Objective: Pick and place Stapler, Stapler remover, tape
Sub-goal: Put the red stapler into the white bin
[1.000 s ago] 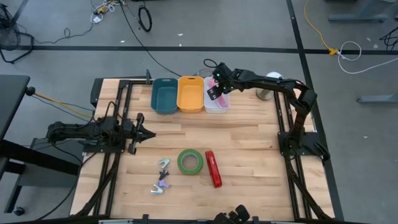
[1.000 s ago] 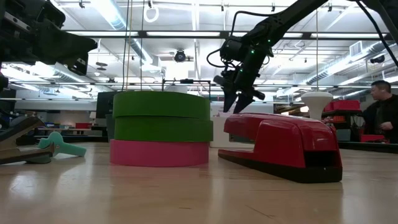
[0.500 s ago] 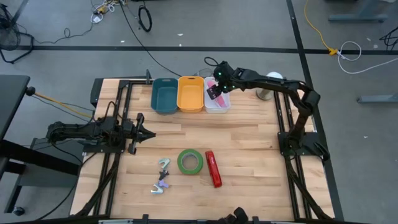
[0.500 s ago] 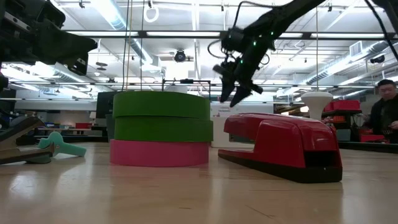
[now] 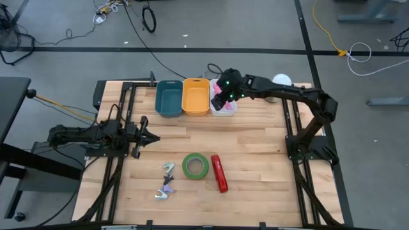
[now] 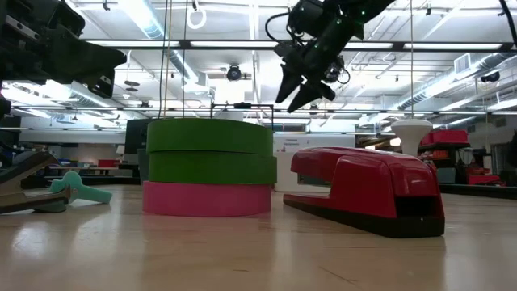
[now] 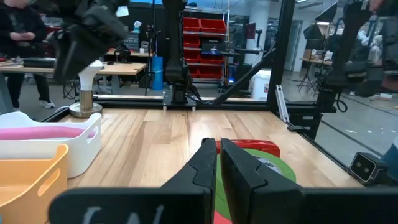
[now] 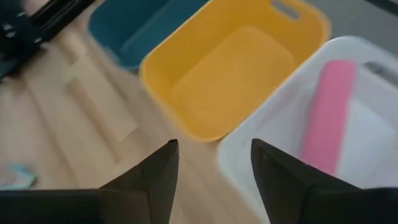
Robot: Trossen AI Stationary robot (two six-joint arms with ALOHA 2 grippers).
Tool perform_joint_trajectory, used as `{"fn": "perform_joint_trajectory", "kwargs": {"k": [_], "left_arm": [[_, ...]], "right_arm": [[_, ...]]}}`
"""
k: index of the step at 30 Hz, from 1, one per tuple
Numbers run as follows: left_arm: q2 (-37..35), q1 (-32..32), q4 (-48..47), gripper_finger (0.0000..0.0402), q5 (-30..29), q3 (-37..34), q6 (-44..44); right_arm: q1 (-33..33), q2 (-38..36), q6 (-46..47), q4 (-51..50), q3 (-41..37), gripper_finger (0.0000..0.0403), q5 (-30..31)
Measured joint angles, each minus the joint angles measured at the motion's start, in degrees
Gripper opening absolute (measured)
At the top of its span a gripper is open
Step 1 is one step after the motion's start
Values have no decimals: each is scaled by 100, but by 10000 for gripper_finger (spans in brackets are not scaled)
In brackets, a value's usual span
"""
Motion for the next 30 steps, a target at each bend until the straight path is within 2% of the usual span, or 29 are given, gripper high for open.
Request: {"fn": "perform_joint_trajectory", "kwargs": {"k": [24, 30], "left_arm": [[1, -1, 0, 25, 0, 1, -1], [2, -1, 0, 25, 0, 2, 0]], "right_arm": [[1743, -186, 196, -778, 0, 201, -18], [2316, -186, 621, -805, 0, 201, 85]]}}
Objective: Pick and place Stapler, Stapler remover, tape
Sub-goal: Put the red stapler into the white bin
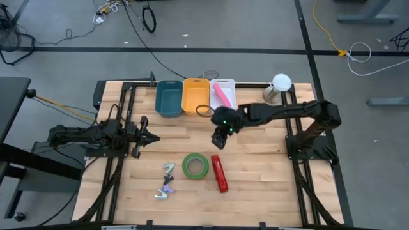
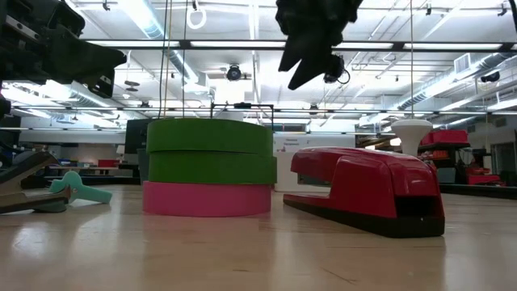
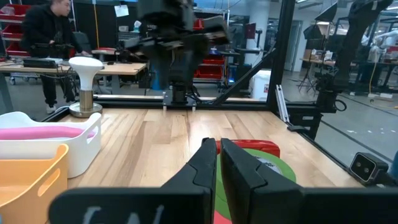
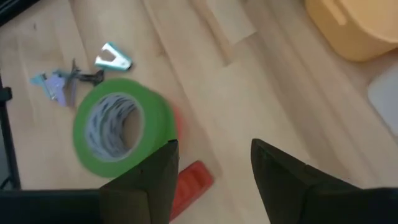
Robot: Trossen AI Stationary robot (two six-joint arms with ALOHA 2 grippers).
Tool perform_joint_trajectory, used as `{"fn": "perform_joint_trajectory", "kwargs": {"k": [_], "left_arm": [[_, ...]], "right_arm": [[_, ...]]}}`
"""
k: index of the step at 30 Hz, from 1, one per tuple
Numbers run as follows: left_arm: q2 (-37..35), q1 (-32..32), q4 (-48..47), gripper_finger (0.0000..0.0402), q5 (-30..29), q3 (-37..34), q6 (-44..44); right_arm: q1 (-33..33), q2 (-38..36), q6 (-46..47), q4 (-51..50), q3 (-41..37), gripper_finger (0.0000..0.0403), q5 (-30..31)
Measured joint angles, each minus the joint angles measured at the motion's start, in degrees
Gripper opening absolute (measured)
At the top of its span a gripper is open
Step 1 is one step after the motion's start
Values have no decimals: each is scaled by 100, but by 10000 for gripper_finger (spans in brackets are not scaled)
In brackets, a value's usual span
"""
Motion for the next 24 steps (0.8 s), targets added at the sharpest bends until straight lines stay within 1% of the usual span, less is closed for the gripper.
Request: {"fn": "perform_joint_trajectory", "kwargs": {"k": [5, 13, 17, 24], "left_arm": [[0, 1, 0, 25, 0, -2, 0], [0, -1, 0, 25, 0, -2, 0], [-2, 0, 0, 25, 0, -2, 0], [-1, -1, 0, 25, 0, 0, 0]], "right_arm": [[583, 0, 588, 2, 0, 201, 566], [1492, 4, 2255, 2, 0, 201, 1169], [1813, 51, 2845, 7, 0, 201, 1319], [2130, 292, 3657, 3, 0, 201, 1240]]}}
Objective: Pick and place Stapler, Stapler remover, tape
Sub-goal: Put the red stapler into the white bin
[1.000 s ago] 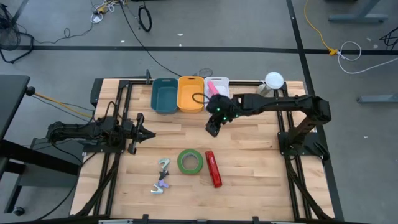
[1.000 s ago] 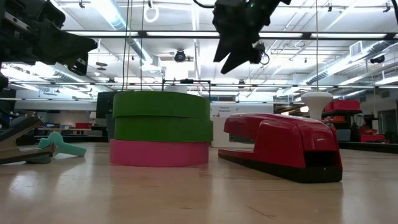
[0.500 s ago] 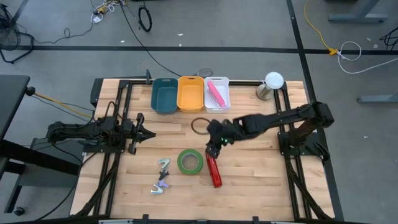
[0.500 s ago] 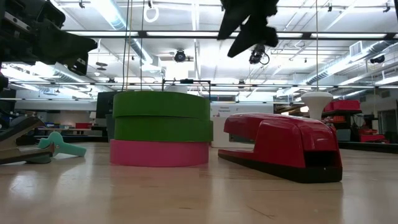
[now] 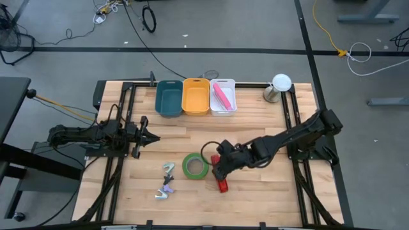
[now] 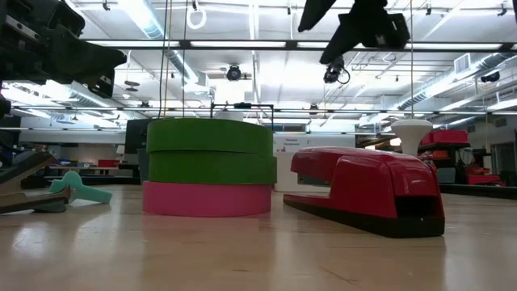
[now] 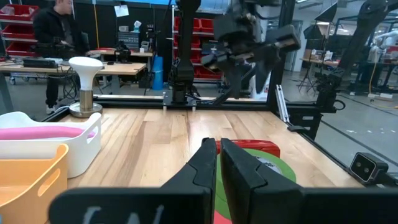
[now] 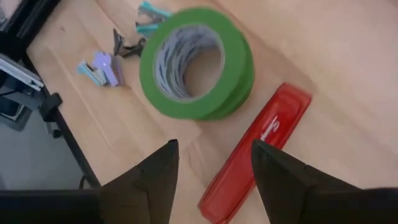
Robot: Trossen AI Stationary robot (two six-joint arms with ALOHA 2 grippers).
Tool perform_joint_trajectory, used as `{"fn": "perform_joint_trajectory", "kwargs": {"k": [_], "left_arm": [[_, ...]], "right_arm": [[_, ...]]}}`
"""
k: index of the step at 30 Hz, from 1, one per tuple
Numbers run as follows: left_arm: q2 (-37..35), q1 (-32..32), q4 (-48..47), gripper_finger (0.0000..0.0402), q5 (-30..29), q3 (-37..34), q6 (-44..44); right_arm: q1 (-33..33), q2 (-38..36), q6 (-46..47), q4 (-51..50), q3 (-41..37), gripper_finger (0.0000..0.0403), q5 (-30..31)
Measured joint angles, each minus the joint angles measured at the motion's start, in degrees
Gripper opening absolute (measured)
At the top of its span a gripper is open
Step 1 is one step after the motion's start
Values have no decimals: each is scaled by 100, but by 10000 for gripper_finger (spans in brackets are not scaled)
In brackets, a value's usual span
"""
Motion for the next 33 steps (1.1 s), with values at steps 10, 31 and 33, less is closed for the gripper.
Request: {"fn": "perform_joint_trajectory", "kwargs": {"k": [10, 31, 33], "left_arm": [[1, 2, 0, 25, 0, -1, 0], [1, 2, 0, 25, 0, -1, 0], [1, 1, -2, 25, 0, -2, -2]], "right_arm": [[38, 259, 476, -109, -6, 201, -12], [-291, 294, 208, -269, -4, 201, -342], [-340, 308, 221, -314, -4, 201, -520]]}}
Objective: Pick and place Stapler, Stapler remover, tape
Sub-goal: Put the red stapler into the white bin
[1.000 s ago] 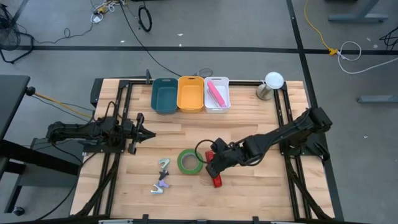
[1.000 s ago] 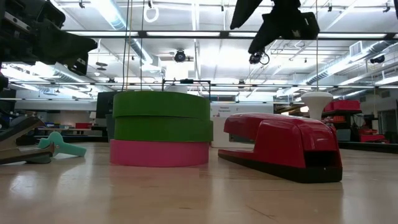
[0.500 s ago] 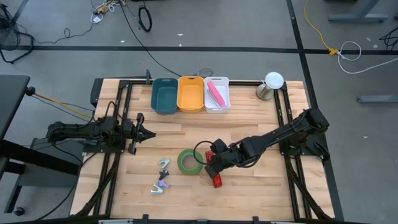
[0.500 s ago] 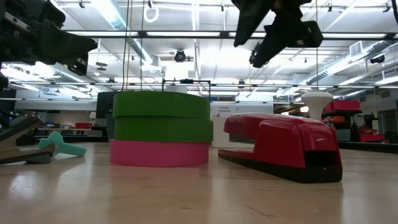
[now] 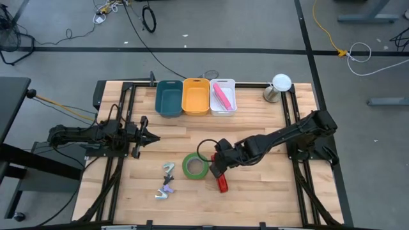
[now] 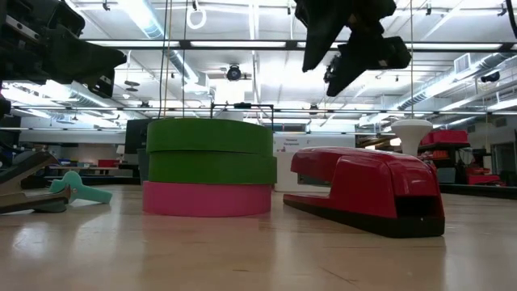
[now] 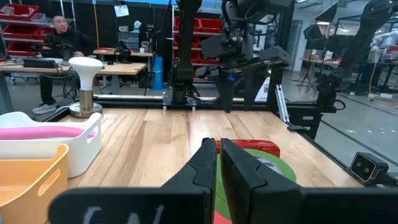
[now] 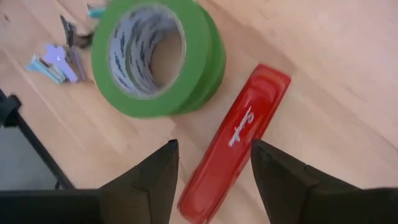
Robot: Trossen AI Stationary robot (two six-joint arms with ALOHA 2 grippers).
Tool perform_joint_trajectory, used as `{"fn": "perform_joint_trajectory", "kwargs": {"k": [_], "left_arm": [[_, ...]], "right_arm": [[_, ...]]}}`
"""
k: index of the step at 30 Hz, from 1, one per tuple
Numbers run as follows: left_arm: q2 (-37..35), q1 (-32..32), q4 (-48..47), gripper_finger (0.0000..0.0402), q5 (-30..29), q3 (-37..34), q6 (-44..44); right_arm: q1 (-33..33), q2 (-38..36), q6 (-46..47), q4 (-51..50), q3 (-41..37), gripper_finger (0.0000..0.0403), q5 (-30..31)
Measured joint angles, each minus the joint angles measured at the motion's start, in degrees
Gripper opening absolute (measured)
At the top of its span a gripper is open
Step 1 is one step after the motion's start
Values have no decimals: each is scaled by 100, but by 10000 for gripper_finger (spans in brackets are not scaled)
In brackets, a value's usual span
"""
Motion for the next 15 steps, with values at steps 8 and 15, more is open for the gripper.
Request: {"fn": "perform_joint_trajectory", "kwargs": {"k": [8, 15], "left_arm": [[0, 1, 0, 25, 0, 2, 2], [-2, 1, 2, 25, 0, 2, 2]], "right_arm": [[-65, 468, 248, -19, 4, 201, -691], [8, 560, 495, -54, 2, 201, -638]]}}
